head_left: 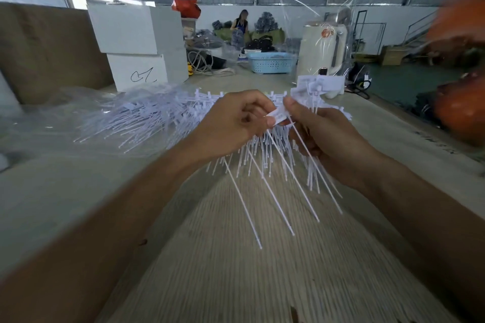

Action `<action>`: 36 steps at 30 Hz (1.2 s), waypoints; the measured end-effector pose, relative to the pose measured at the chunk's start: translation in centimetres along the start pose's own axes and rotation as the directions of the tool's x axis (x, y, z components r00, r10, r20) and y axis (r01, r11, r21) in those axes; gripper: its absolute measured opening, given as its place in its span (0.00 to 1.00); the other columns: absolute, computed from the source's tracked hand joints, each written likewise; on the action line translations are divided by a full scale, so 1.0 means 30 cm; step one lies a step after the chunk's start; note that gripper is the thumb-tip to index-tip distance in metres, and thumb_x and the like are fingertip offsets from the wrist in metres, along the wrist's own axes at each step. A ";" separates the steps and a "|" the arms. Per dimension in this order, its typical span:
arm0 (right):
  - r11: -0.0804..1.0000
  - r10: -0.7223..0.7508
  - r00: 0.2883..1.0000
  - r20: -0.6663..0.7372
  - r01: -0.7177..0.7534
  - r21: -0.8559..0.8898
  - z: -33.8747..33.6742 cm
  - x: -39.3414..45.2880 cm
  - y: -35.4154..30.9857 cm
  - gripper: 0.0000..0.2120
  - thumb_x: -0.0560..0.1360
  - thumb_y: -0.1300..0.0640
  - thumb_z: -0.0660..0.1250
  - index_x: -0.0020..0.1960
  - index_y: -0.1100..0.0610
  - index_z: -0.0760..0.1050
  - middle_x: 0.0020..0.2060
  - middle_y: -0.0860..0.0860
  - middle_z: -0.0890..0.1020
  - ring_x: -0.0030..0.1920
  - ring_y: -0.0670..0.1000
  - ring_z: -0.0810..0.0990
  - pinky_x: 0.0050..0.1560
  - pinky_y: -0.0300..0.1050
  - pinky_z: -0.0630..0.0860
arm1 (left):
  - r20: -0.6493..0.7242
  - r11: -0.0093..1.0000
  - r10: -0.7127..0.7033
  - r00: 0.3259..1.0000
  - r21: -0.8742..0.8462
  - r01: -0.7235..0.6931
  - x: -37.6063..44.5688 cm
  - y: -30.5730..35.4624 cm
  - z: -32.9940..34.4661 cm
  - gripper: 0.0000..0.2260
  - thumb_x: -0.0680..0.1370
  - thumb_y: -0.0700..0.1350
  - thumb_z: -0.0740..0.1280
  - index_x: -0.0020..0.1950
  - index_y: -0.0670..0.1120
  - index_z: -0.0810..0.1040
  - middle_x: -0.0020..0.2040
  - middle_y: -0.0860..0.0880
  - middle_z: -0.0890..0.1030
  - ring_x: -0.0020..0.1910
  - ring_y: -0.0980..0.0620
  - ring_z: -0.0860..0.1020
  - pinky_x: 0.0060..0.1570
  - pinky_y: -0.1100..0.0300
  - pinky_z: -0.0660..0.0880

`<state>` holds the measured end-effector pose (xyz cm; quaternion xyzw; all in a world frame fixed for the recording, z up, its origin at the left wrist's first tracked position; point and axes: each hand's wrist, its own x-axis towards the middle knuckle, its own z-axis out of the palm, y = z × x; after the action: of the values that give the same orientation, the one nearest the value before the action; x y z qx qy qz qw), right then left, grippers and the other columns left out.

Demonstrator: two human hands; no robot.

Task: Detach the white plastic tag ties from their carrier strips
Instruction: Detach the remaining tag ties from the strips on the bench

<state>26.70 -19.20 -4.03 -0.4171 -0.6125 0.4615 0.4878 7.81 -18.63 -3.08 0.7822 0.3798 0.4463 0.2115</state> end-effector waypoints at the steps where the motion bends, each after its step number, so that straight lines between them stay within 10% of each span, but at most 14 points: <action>1: 1.000 0.012 1.000 0.021 -0.011 -0.009 -0.004 -0.001 0.002 0.18 0.74 0.40 0.72 0.35 0.53 0.81 0.28 0.51 0.70 0.27 0.47 0.64 0.29 0.41 0.59 | -0.007 1.000 0.005 1.000 -0.012 -0.005 -0.001 0.002 -0.001 0.07 0.77 0.37 0.72 0.54 0.38 0.80 0.44 0.39 0.83 0.39 0.44 0.83 0.46 0.46 0.82; 11: 1.000 0.010 0.999 -0.048 -0.010 -0.007 0.005 -0.003 0.013 0.14 0.76 0.49 0.72 0.35 0.55 0.82 0.28 0.52 0.66 0.29 0.49 0.62 0.32 0.44 0.58 | -0.037 0.968 -0.131 0.991 0.209 0.136 0.004 -0.024 0.021 0.07 0.81 0.48 0.67 0.49 0.45 0.80 0.44 0.50 0.84 0.44 0.51 0.83 0.50 0.52 0.79; 18: 0.976 -0.145 0.989 -0.038 0.137 -0.167 0.010 -0.011 0.003 0.15 0.80 0.52 0.68 0.35 0.54 0.79 0.27 0.51 0.68 0.27 0.47 0.64 0.30 0.40 0.61 | -0.030 0.967 -0.251 0.968 0.042 0.252 0.008 -0.010 0.018 0.13 0.81 0.41 0.63 0.40 0.36 0.78 0.30 0.49 0.79 0.29 0.54 0.74 0.35 0.62 0.69; 32: 0.511 -0.568 0.782 0.258 0.581 -0.634 -0.031 -0.004 0.007 0.18 0.81 0.54 0.62 0.36 0.43 0.60 0.27 0.41 0.63 0.31 0.36 0.71 0.33 0.29 0.63 | 0.089 0.971 -0.219 0.972 -0.077 0.226 0.009 -0.017 -0.006 0.20 0.79 0.37 0.66 0.27 0.46 0.74 0.26 0.53 0.67 0.27 0.56 0.64 0.34 0.63 0.64; 36: 0.568 -0.461 0.864 0.200 0.461 -0.682 -0.021 0.017 0.023 0.18 0.83 0.52 0.61 0.37 0.45 0.61 0.28 0.45 0.67 0.30 0.39 0.69 0.33 0.33 0.63 | 0.040 0.990 -0.068 0.997 0.129 0.062 0.011 -0.009 -0.029 0.10 0.74 0.43 0.67 0.32 0.46 0.75 0.28 0.54 0.73 0.29 0.58 0.69 0.34 0.63 0.66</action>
<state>27.27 -18.46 -4.55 -0.3978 -0.8284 0.0455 0.3916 7.07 -18.21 -2.65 0.7910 0.4280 0.3967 0.1837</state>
